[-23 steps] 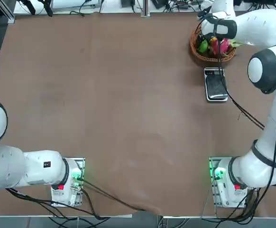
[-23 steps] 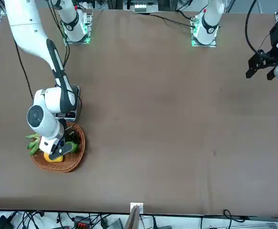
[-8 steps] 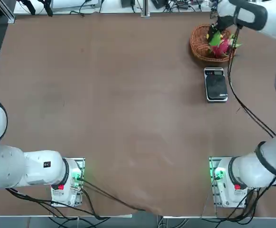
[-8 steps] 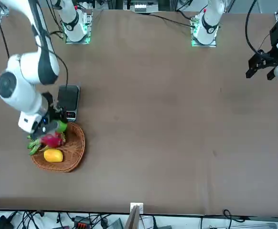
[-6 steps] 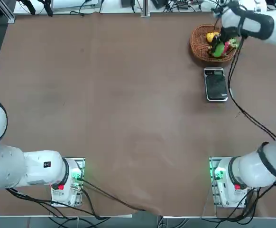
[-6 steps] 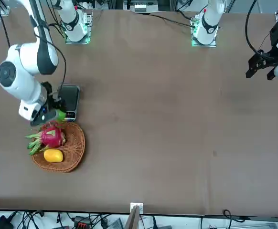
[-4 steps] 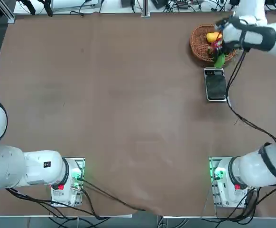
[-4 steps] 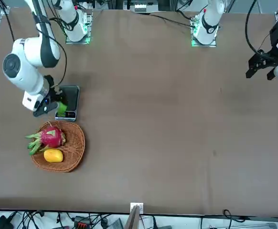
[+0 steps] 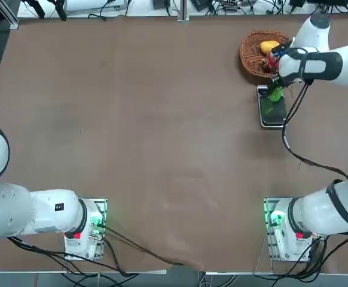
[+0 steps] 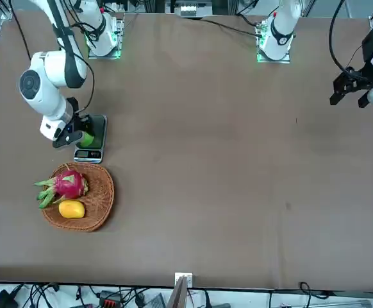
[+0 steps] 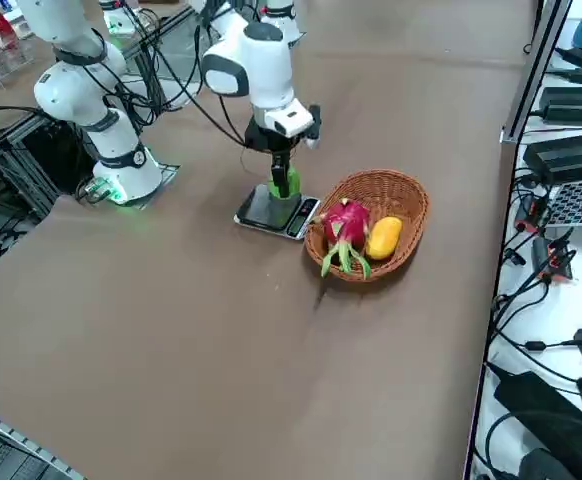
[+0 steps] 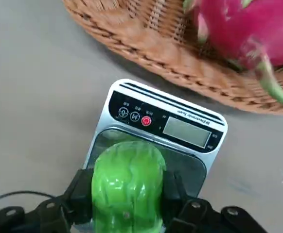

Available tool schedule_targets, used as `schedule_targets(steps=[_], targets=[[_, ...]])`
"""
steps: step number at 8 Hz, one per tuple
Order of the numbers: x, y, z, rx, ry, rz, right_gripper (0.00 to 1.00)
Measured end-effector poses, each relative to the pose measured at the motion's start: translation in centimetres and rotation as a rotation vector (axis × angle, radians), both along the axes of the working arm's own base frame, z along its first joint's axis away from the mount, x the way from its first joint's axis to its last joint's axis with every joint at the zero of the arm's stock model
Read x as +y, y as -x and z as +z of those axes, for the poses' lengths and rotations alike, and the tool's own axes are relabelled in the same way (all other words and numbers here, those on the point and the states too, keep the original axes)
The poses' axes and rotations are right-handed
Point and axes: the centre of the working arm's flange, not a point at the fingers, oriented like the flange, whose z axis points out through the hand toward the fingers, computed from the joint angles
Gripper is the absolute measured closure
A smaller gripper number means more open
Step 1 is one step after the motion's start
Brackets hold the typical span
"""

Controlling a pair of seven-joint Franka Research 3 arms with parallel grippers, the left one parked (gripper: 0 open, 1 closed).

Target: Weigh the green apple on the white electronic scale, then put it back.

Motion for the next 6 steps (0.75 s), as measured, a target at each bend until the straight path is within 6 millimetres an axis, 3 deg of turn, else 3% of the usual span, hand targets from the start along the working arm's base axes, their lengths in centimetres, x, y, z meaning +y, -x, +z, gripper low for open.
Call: schedule_targets(steps=[6], targets=[[-2.1,0.2,-2.8,0.017,0.004,-0.006,0.31]])
